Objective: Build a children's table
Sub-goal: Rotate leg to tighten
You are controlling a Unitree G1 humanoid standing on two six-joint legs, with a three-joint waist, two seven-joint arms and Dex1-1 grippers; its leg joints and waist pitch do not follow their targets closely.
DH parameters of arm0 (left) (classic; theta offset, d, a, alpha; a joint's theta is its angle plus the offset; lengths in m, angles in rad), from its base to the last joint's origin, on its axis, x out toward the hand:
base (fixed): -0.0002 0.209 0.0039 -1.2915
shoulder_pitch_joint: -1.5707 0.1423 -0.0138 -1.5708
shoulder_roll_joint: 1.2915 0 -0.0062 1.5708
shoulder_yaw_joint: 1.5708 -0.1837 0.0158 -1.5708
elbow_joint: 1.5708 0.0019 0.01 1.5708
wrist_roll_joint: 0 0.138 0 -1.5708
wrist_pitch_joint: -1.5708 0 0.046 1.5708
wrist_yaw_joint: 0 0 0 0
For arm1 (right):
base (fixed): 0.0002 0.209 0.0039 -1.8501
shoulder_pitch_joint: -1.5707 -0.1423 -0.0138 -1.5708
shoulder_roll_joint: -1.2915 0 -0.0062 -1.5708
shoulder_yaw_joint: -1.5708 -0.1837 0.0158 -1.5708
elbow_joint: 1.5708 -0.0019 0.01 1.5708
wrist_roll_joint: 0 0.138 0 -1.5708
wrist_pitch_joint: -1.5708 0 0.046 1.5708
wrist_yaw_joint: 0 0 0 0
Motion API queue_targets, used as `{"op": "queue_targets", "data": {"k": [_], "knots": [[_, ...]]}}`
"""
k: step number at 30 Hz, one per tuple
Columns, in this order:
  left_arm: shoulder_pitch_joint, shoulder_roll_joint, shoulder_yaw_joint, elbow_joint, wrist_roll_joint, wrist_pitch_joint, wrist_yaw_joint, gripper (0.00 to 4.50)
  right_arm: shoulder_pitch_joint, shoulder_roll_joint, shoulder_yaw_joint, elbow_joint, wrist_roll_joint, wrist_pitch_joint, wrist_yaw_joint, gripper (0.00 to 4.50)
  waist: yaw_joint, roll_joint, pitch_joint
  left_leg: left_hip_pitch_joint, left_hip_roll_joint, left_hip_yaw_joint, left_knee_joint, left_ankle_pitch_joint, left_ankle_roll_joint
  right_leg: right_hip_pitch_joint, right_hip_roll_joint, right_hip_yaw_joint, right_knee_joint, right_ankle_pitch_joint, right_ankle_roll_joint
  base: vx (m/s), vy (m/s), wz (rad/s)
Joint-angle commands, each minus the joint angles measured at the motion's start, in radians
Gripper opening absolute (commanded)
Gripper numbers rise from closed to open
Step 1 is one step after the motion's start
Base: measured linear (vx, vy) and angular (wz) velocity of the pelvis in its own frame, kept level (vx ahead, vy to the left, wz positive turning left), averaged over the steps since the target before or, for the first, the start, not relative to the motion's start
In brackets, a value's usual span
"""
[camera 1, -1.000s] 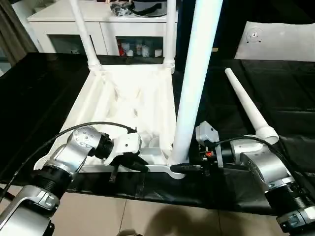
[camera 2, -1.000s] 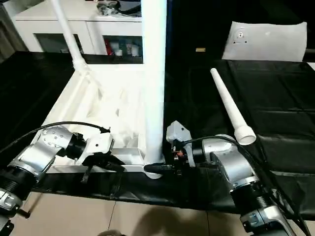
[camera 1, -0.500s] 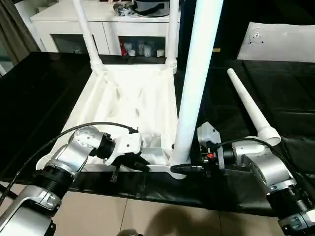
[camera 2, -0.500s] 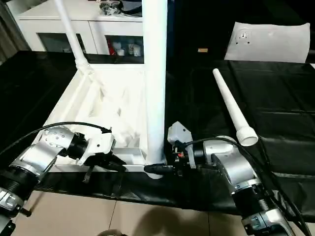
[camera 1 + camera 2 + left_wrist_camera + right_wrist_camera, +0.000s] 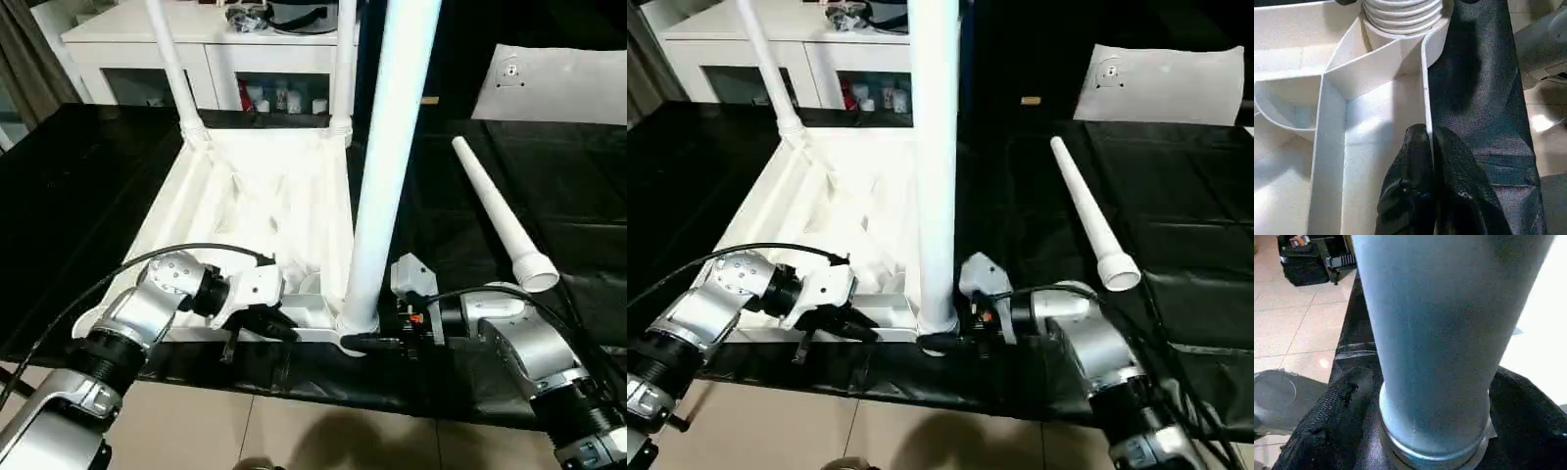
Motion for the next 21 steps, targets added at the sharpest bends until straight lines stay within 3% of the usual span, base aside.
{"op": "queue_targets", "data": {"k": [1,6,7,12,13,21], "knots": [[-0.003,0.001,-0.028,0.010,0.040,-0.013,0.000,0.00,0.000,0.008,-0.003,-0.001,-0.001,-0.012,-0.012,3.74,-0.013,-0.009,-0.056,0.008,0.072,-0.029,-0.080,-0.242,0.041,0.042,-0.092,0.075,-0.088,-0.459,-0.053,0.000,0.000,0.00],[-0.002,0.002,-0.029,0.011,0.041,-0.015,-0.001,0.00,0.001,0.022,-0.018,-0.001,0.024,0.008,-0.018,3.74,-0.013,-0.007,-0.056,0.009,0.075,-0.030,-0.081,-0.249,0.038,0.041,-0.092,0.076,-0.087,-0.452,-0.058,0.000,0.000,0.00],[-0.002,0.003,-0.029,0.013,0.041,-0.015,-0.002,0.00,0.002,0.022,-0.019,-0.004,0.030,0.015,-0.013,3.45,-0.014,-0.007,-0.056,0.008,0.075,-0.031,-0.082,-0.251,0.038,0.041,-0.092,0.077,-0.087,-0.449,-0.058,0.000,0.000,0.00],[-0.003,0.004,-0.030,0.015,0.042,-0.017,-0.003,0.00,0.005,0.017,-0.016,-0.007,0.034,0.023,-0.003,3.17,-0.014,-0.008,-0.055,0.009,0.074,-0.030,-0.082,-0.253,0.034,0.041,-0.093,0.077,-0.087,-0.454,-0.057,0.000,0.000,0.00],[-0.003,0.004,-0.029,0.015,0.042,-0.017,-0.003,0.00,0.006,0.015,-0.015,-0.007,0.034,0.024,-0.002,2.93,-0.014,-0.008,-0.055,0.008,0.074,-0.030,-0.082,-0.250,0.035,0.042,-0.093,0.077,-0.087,-0.453,-0.056,0.000,0.000,0.00],[0.000,0.003,-0.031,0.014,0.044,-0.018,0.000,0.00,0.021,0.013,-0.006,-0.001,0.029,0.019,-0.002,2.66,-0.013,-0.009,-0.054,0.008,0.074,-0.030,-0.082,-0.249,0.037,0.041,-0.093,0.077,-0.088,-0.461,-0.054,0.000,0.000,0.00]]}}
